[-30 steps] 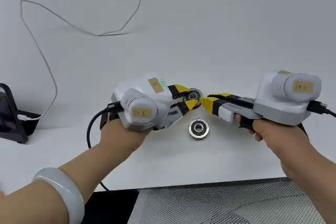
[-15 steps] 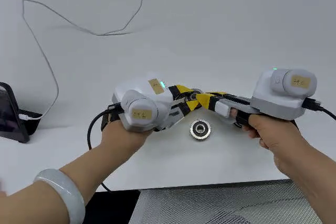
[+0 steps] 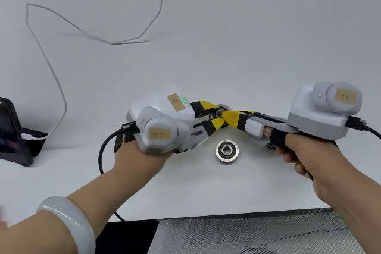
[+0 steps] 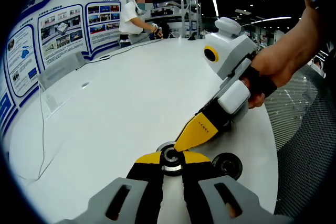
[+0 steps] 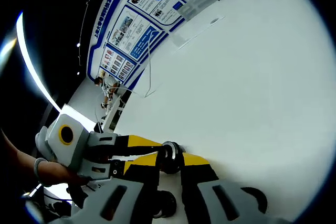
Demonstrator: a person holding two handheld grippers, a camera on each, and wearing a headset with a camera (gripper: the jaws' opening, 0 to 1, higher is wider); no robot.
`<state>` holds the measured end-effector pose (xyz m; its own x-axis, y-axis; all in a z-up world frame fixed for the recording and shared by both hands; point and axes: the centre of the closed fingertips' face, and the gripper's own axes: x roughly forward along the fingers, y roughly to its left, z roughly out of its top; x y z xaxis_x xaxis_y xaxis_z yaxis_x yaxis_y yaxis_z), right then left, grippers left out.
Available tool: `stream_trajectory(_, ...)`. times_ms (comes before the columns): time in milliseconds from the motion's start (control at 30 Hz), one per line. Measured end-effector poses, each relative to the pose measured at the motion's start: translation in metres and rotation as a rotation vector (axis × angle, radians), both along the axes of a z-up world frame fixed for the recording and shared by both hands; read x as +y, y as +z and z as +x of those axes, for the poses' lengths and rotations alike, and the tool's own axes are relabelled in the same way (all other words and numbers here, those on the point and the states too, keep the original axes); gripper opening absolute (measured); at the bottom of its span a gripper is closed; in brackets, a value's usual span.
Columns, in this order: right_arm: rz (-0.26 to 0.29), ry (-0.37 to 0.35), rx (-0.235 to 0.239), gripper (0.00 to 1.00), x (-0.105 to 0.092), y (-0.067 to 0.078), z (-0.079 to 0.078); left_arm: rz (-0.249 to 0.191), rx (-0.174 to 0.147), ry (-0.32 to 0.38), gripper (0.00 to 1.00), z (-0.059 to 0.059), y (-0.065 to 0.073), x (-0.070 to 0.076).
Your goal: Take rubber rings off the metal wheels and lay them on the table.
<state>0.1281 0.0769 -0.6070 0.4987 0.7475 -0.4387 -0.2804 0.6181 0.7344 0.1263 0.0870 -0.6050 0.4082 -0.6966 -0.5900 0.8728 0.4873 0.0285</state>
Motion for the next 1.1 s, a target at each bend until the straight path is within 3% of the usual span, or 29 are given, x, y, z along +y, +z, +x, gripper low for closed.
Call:
stream_trajectory(133,0.006,-0.005,0.007,0.16,0.0005,-0.0024,0.0013,0.000,0.002,0.002,0.13,0.0001,0.0000,0.0001)
stream_trajectory(467,-0.049,0.008,-0.041,0.05,-0.0079,-0.0024,0.0029,0.001,0.001,-0.001,0.13,-0.0004,0.0004,-0.0001)
stream_trajectory(733,-0.046,0.017,-0.030,0.06,-0.0054,-0.0033,0.0043,-0.002,0.003,0.001,0.13,-0.0006,0.0009,-0.0003)
stream_trajectory(933,-0.073,0.026,-0.067,0.03,-0.0082,-0.0006,0.0063,-0.002,0.002,0.000,0.13,-0.0003,0.0005,0.0004)
stream_trajectory(1100,-0.082,0.041,-0.066,0.02,-0.0054,-0.0009,0.0048,-0.002,0.003,-0.001,0.13,-0.0004,0.0004,0.0004)
